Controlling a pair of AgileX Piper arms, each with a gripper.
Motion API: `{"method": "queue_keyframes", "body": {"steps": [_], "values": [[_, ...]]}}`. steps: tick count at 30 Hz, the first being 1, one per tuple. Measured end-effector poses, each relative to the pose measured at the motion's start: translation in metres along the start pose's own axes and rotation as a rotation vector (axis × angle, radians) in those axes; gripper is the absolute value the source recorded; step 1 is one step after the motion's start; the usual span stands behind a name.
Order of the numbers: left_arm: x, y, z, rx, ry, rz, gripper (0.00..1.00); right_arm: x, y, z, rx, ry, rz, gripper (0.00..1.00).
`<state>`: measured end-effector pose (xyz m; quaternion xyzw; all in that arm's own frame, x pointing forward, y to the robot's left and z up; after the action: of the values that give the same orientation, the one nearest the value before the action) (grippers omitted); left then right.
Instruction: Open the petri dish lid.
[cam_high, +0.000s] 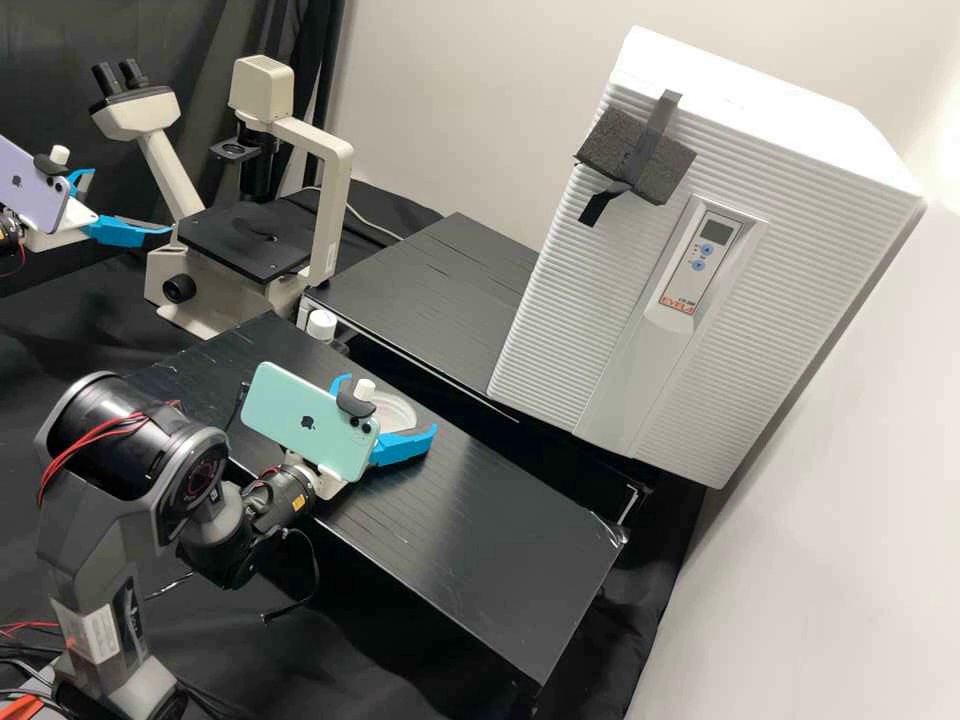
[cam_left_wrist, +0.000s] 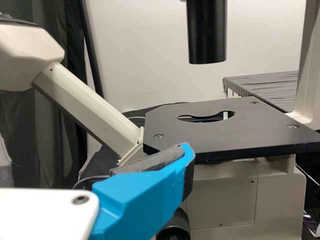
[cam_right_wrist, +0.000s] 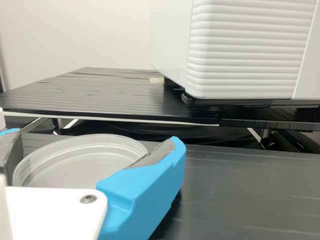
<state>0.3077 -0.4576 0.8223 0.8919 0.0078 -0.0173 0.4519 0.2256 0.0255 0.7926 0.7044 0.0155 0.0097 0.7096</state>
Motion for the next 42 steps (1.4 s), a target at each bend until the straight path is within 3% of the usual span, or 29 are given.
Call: {"method": "queue_keyframes", "body": {"steps": [20,30,42], "values": [[0.0,0.0,0.0,0.0,0.0,0.0,1.0,-0.01,0.011,0.001,-0.007,0.008,0.04,0.0],[0.0,0.0,0.0,0.0,0.0,0.0,1.0,-0.024,0.033,0.008,0.089,-0.002,0.125,0.0],[0.0,0.0,0.0,0.0,0.0,0.0,1.0,-0.026,0.046,0.039,0.151,-0.122,0.173,0.0]]}}
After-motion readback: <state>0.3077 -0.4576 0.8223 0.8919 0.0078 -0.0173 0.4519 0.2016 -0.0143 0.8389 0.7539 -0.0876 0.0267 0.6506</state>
